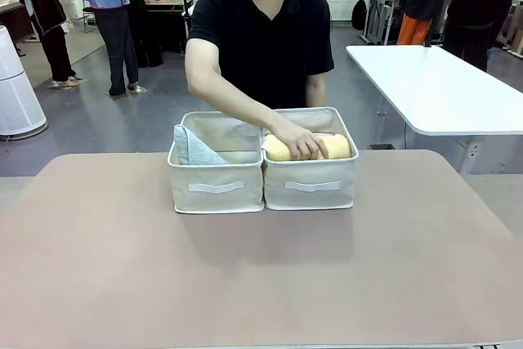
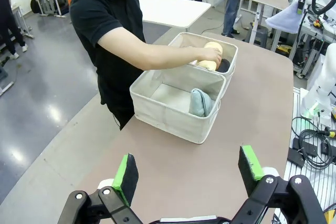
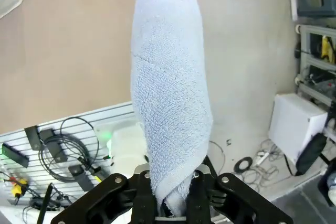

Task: Sort the towels based on their folding style.
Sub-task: Pick up another triangle-folded towel from the table and place it in the left Fabric basket.

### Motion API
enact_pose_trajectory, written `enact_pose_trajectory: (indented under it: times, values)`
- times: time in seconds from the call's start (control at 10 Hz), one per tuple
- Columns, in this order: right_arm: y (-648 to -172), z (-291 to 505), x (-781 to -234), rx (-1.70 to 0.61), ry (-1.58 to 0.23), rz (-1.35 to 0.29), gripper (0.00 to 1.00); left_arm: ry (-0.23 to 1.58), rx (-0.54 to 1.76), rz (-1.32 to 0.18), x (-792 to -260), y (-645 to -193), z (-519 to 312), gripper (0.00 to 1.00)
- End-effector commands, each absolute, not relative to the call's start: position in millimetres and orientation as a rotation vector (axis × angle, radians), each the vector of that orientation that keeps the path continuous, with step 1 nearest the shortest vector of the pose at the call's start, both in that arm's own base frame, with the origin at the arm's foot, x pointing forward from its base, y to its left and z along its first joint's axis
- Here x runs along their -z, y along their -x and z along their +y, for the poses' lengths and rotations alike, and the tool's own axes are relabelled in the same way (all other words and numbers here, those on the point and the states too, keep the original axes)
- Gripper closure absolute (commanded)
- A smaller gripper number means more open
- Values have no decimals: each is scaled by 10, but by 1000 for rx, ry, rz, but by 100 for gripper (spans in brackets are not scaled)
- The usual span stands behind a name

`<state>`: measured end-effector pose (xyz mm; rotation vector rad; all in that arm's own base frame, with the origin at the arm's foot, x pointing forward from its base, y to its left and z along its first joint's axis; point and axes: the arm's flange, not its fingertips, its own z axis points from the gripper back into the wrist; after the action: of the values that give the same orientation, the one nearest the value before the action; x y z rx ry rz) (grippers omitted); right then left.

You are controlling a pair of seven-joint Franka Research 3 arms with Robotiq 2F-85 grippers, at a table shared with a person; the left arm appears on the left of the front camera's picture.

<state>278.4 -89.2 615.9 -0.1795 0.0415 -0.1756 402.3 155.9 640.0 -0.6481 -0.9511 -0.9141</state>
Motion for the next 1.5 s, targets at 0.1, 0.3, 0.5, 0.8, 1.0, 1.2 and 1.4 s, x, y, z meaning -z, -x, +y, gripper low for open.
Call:
enact_pose_trajectory:
  times: [0.1, 0.3, 0.5, 0.8, 1.0, 1.2, 1.4]
  values:
    - [-2963, -764, -6158, 121, 151, 35, 87, 662, 920, -977, -6410, -4015, 1557, 0]
    - [-3248, -420, -6347, 1, 94, -7, 87, 662, 920, -977, -6410, -4015, 1557, 0]
    - [-3623, 135, -6424, -134, 75, 16, 87, 662, 920, -977, -6410, -4015, 1557, 0]
    - [-4043, 739, -6315, -233, 82, 77, 87, 662, 920, -977, -6410, -4015, 1557, 0]
    - [-4196, 911, -6215, -220, 125, 132, 87, 662, 920, -977, -6410, -4015, 1557, 0]
    - [-4051, 884, -6174, -227, 94, 77, 87, 662, 920, -977, -6410, -4015, 1557, 0]
    - [-4051, 884, -6174, -227, 94, 77, 87, 662, 920, -977, -6410, -4015, 1557, 0]
